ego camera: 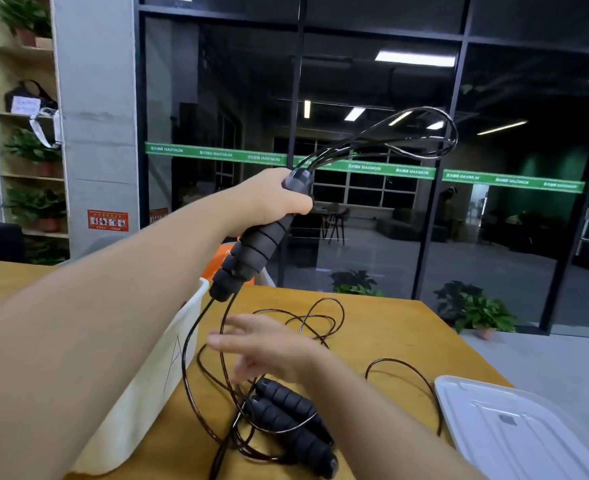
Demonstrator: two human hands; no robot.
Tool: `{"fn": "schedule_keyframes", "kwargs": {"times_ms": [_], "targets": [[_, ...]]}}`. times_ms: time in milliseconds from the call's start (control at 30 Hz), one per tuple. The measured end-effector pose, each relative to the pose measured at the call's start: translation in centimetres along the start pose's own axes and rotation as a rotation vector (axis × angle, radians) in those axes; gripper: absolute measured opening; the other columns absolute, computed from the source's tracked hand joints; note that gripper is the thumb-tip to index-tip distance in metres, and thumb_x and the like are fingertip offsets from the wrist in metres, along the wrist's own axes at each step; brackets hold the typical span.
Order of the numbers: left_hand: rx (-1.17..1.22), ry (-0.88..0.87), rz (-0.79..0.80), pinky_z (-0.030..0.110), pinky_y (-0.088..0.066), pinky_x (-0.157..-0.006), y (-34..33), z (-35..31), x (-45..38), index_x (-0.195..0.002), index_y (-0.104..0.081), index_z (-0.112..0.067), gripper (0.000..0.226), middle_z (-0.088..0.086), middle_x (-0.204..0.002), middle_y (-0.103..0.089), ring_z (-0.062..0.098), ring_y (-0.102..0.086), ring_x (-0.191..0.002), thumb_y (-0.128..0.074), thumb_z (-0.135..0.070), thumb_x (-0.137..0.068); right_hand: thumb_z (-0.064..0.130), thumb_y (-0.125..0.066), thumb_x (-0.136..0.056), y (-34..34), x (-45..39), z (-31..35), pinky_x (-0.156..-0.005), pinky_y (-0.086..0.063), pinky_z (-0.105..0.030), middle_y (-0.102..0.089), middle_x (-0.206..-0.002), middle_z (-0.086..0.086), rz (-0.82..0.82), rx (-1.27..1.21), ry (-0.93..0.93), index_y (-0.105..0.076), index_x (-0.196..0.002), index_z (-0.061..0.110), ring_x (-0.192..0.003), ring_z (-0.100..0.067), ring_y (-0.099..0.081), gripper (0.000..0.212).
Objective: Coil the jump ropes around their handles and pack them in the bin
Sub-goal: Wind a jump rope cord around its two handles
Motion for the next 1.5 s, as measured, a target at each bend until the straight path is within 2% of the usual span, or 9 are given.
{"fn": "schedule_keyframes", "kwargs": {"times_ms": [300, 467, 700, 933, 1100, 1300, 1367, 1433, 1500], "targets": [[-0.040, 0.014, -0.015, 0.031, -0.042, -0.061, 0.2, 0.3, 0.7, -0.085, -0.047, -0.017, 0.017, 0.004, -0.077, -0.050, 0.019, -0.047, -0.067, -0.064, -0.016, -0.081, 0.029, -0.065, -0.091, -2.6, -0.8, -1.4, -0.051, -0.035, -0.016, -0.067, -0.082, 0.008, 0.128, 0.095, -0.034, -0.065, -0.107, 0.021, -0.053, -0.004, -0.041, 0.018], [-0.112, -0.020, -0.051, 0.027, -0.040, -0.058, 1.1, -0.4, 1.2, -0.085, -0.049, -0.015, 0.014, 0.005, -0.079, -0.051, 0.018, -0.048, -0.068, -0.062, -0.015, -0.081, 0.021, -0.058, -0.094, 0.2, -1.0, -3.2, -0.061, -0.049, -0.021, -0.064, -0.091, -0.004, -0.160, 0.500, -0.169, -0.064, -0.108, 0.009, -0.071, -0.011, -0.058, 0.020], [-0.264, -0.041, -0.053, 0.027, -0.037, -0.059, 2.8, -0.4, 2.1, -0.080, -0.048, -0.014, 0.015, 0.003, -0.076, -0.052, 0.016, -0.047, -0.065, -0.063, -0.017, -0.079, 0.016, -0.055, -0.094, 9.9, 0.6, -4.4, -0.062, -0.056, -0.024, -0.061, -0.076, -0.007, -0.532, 0.341, -0.455, -0.054, -0.096, 0.004, -0.053, -0.012, -0.060, 0.013], [-0.149, -0.043, -0.011, 0.027, -0.039, -0.060, 1.7, -0.9, 1.9, -0.084, -0.049, -0.014, 0.015, 0.004, -0.077, -0.051, 0.016, -0.048, -0.068, -0.063, -0.016, -0.081, 0.036, -0.059, -0.093, 5.2, 1.6, -1.3, -0.059, -0.050, -0.017, -0.062, -0.086, 0.003, -0.121, 0.411, -0.218, -0.065, -0.106, 0.017, -0.059, -0.003, -0.058, 0.024], [-0.161, -0.064, -0.007, 0.027, -0.041, -0.059, 0.7, -2.2, 1.6, -0.079, -0.048, -0.018, 0.016, 0.000, -0.076, -0.050, 0.014, -0.048, -0.065, -0.063, -0.020, -0.080, 0.064, -0.039, -0.093, -0.8, -0.6, -0.6, -0.066, -0.054, -0.024, -0.065, -0.120, 0.006, 0.048, -0.051, -0.052, -0.058, -0.124, 0.015, -0.070, -0.013, -0.064, 0.061], [-0.198, -0.066, -0.014, 0.024, -0.039, -0.057, 1.3, -1.5, 2.1, -0.086, -0.050, -0.013, 0.014, 0.001, -0.077, -0.049, 0.014, -0.047, -0.066, -0.063, -0.018, -0.081, 0.083, -0.017, -0.078, -1.1, -1.2, -1.0, -0.102, -0.039, -0.046, -0.059, -0.134, -0.012, 0.171, -0.667, 0.048, -0.049, -0.138, 0.010, -0.130, -0.031, -0.049, 0.100], [-0.200, -0.059, -0.026, 0.024, -0.038, -0.057, 1.4, -1.1, 2.1, -0.088, -0.051, -0.013, 0.013, 0.001, -0.077, -0.049, 0.013, -0.046, -0.065, -0.062, -0.017, -0.082, 0.077, -0.040, -0.076, -0.9, -0.7, -1.2, -0.106, -0.040, -0.047, -0.064, -0.127, -0.010, 0.246, -0.602, 0.097, -0.044, -0.137, 0.014, -0.118, -0.030, -0.060, 0.088], [-0.203, -0.062, -0.027, 0.024, -0.037, -0.057, 1.4, -1.0, 2.1, -0.087, -0.050, -0.013, 0.013, 0.002, -0.077, -0.048, 0.013, -0.045, -0.064, -0.062, -0.016, -0.083, 0.059, -0.064, -0.080, -0.7, -0.2, -1.2, -0.077, -0.053, -0.027, -0.065, -0.095, -0.002, 0.275, -0.504, 0.125, -0.051, -0.128, 0.018, -0.078, -0.013, -0.065, 0.064], [-0.209, -0.061, -0.026, 0.025, -0.037, -0.058, 1.5, -0.8, 2.1, -0.086, -0.050, -0.013, 0.013, 0.002, -0.077, -0.048, 0.013, -0.045, -0.065, -0.062, -0.016, -0.083, 0.036, -0.068, -0.087, -0.4, 0.4, -1.1, -0.050, -0.036, -0.015, -0.042, -0.070, 0.004, 0.248, -0.380, 0.114, -0.063, -0.109, 0.020, -0.054, -0.004, -0.041, 0.027]]}}
Point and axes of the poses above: each hand's wrist, its own x-axis away from the middle knuckle, its own y-axis out of the back of the hand, z = x × y, the point moved 2 cm from there along -x, towards the middle knuckle
